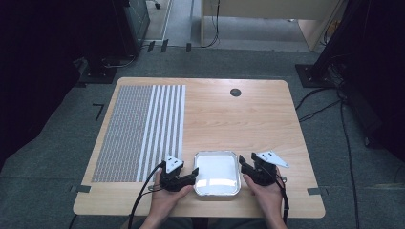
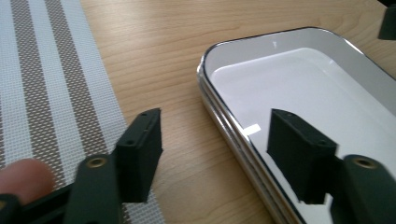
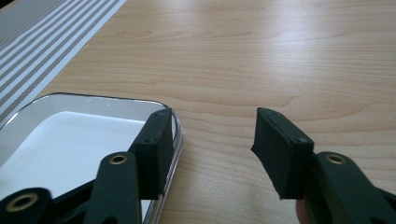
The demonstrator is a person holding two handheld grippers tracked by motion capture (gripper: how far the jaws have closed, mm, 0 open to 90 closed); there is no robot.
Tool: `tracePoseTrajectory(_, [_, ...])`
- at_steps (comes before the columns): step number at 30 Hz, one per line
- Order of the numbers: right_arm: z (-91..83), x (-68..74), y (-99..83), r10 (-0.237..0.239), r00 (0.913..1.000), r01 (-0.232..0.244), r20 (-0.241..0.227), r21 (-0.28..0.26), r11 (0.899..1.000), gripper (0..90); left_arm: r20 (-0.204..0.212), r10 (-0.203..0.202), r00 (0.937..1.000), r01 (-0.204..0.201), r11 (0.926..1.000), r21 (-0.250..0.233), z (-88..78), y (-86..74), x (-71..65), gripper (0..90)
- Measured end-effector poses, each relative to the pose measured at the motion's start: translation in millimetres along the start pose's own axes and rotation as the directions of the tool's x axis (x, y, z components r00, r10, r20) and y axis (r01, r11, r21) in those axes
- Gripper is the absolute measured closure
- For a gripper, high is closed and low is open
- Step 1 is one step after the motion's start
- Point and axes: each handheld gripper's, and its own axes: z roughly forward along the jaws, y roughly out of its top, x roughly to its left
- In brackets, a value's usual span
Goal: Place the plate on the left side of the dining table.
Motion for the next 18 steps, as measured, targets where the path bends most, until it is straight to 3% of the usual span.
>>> tracePoseTrajectory(7, [2.4,-0.9,-2.3,0.026,0.9996,-0.026,-0.010,0.009,1.000,63.2,0.021,0.016,0.9996,-0.016,0.9996,0.023,2.0,-2.2,-9.6,58.0])
tracePoseTrajectory(8, [2.1,-2.1,-4.0,0.060,0.9980,-0.060,-0.019,-0.005,0.998,69.1,0.029,0.022,0.9993,-0.023,0.9994,0.027,2.0,-3.0,-11.3,60.6])
tracePoseTrajectory(9, [2.1,-2.1,-4.0,0.060,0.9980,-0.060,-0.019,-0.005,0.998,69.1,0.029,0.022,0.9993,-0.023,0.9994,0.027,2.0,-3.0,-11.3,62.9])
tracePoseTrajectory(10, [2.5,-3.2,-4.6,0.103,0.9941,-0.102,-0.034,0.010,0.995,72.5,0.032,0.033,0.9990,-0.034,0.9988,0.034,1.3,-3.5,-13.3,65.7])
tracePoseTrajectory(13, [4.0,-4.6,-5.2,0.112,0.9932,-0.111,-0.031,0.020,0.994,76.3,0.027,0.027,0.9993,-0.028,0.9988,0.041,1.9,-3.8,-13.3,67.8])
tracePoseTrajectory(15, [3.6,-5.3,-5.1,0.134,0.9899,-0.133,-0.046,0.021,0.991,78.3,0.029,0.026,0.9992,-0.027,0.9987,0.043,1.8,-3.6,-12.9,68.6])
tracePoseTrajectory(16, [3.4,-6.6,-4.3,0.173,0.9797,-0.170,-0.101,0.034,0.985,82.5,0.028,0.025,0.9993,-0.026,0.9989,0.039,1.3,-3.2,-13.0,69.4])
tracePoseTrajectory(18, [4.0,-6.5,-4.3,0.193,0.9720,-0.189,-0.134,0.041,0.981,83.6,0.025,0.025,0.9994,-0.026,0.9989,0.040,1.3,-3.2,-13.1,69.8])
